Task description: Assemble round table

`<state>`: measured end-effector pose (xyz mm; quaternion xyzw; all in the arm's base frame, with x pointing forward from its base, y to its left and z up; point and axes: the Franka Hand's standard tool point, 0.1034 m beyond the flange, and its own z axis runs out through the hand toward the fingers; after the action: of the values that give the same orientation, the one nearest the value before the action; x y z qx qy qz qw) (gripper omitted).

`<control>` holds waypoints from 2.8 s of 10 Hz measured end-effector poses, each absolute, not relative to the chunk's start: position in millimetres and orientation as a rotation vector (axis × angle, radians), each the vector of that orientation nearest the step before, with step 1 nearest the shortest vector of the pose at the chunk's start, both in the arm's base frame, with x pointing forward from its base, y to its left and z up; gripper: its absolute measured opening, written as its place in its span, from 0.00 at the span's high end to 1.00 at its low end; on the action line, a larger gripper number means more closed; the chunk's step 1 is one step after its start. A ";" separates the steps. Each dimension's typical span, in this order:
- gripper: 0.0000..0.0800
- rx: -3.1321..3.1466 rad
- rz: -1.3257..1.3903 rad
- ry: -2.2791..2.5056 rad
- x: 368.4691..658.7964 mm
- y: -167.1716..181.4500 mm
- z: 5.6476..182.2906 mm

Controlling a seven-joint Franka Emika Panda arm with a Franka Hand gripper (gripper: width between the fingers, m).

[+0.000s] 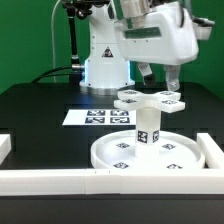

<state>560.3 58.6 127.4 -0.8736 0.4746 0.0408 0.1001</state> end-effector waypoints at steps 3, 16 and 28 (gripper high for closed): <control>0.19 -2.766 0.116 1.005 558.4 60.7 126.9; 0.19 -2.920 -0.004 -0.836 560.2 61.4 131.5; 0.19 -2.404 -0.037 -1.988 557.1 42.9 115.2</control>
Offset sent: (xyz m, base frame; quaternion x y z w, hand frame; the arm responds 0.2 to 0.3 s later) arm 0.0000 0.0000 0.0000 0.0000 0.0000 -0.1938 0.9810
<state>557.1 42.9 115.2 -0.7705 -0.6372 -0.0120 0.0111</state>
